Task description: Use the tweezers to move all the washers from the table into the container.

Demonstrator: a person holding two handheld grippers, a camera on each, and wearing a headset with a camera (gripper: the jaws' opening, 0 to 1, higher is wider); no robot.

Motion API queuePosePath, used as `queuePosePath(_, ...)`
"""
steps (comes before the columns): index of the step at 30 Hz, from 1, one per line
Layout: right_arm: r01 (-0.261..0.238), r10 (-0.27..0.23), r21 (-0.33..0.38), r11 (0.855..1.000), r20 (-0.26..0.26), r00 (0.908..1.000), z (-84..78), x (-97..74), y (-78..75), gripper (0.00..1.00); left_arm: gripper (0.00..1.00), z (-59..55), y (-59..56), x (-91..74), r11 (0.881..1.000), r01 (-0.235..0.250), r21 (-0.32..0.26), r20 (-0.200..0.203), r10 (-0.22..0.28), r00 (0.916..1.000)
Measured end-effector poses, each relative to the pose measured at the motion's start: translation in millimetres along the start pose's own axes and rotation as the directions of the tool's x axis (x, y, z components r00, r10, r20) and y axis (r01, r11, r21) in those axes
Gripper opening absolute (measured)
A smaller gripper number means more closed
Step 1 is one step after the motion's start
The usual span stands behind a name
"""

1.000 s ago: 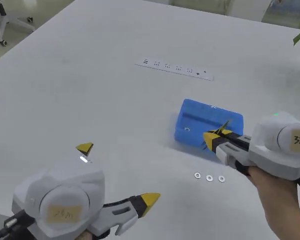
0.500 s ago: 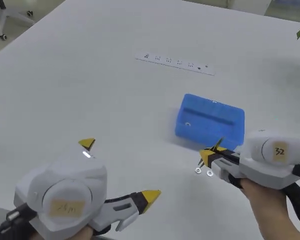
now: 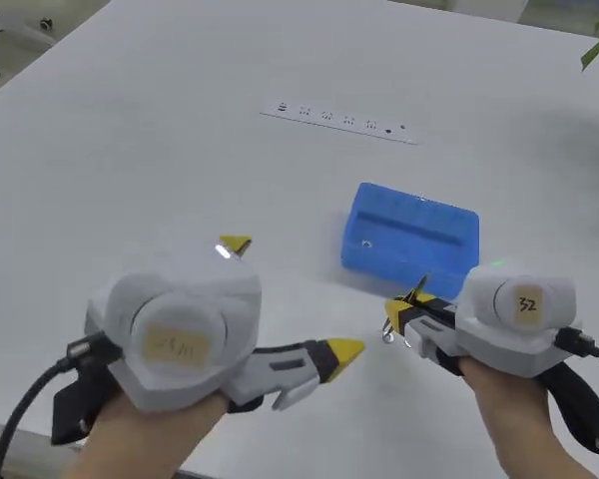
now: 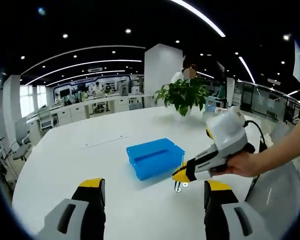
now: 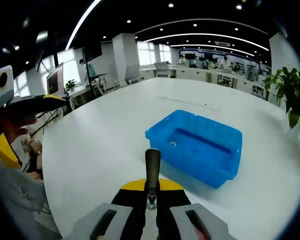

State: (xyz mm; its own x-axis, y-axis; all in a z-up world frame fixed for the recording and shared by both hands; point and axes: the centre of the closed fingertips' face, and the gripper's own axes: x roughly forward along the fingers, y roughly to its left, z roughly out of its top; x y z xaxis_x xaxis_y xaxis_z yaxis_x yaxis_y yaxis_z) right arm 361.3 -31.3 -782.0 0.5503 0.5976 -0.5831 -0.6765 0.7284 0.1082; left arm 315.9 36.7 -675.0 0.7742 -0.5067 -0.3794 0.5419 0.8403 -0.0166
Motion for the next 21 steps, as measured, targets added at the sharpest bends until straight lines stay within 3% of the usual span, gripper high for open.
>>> queuePosePath(2,0.004,-0.004,0.004,1.000,0.004,1.0000,-0.2,0.5,-0.6,0.02,0.70,9.7,-2.8,10.1,1.000,0.027,-0.006,0.016,-0.027,0.9995)
queuePosePath(3,0.007,-0.007,0.008,1.000,0.008,0.9999,-0.3,0.4,-0.8,0.02,0.66,17.0,-6.9,18.2,0.998,0.056,-0.015,0.027,-0.056,0.9981)
queuePosePath(5,0.010,-0.010,0.010,1.000,0.010,0.9999,0.3,0.5,-0.6,0.02,0.59,20.6,-16.9,33.5,0.991,0.122,-0.049,0.025,-0.121,0.9924)
queuePosePath(7,0.013,-0.013,0.009,1.000,0.011,0.9999,0.6,1.4,-0.9,0.02,0.45,17.2,-24.7,48.6,0.981,0.178,-0.078,0.017,-0.177,0.9840)
queuePosePath(11,0.017,-0.017,-0.001,1.000,0.009,0.9998,0.9,2.2,-0.5,0.02,0.27,2.7,-36.3,72.8,0.969,0.244,-0.038,-0.047,-0.246,0.9681)
queuePosePath(14,0.017,-0.017,-0.015,1.000,0.007,0.9998,1.1,3.4,-0.1,0.02,0.18,-4.7,-49.4,82.6,0.949,0.314,-0.015,-0.082,-0.315,0.9456)
queuePosePath(18,0.010,-0.010,-0.043,0.999,0.003,0.9999,1.8,4.4,1.2,0.02,0.10,-13.9,-50.2,92.0,0.946,0.323,0.036,-0.115,-0.317,0.9413)
queuePosePath(21,0.006,-0.005,-0.058,0.998,0.003,1.0000,1.9,4.9,2.1,0.02,0.04,-13.0,-50.6,95.3,0.938,0.340,0.068,-0.118,-0.331,0.9363)
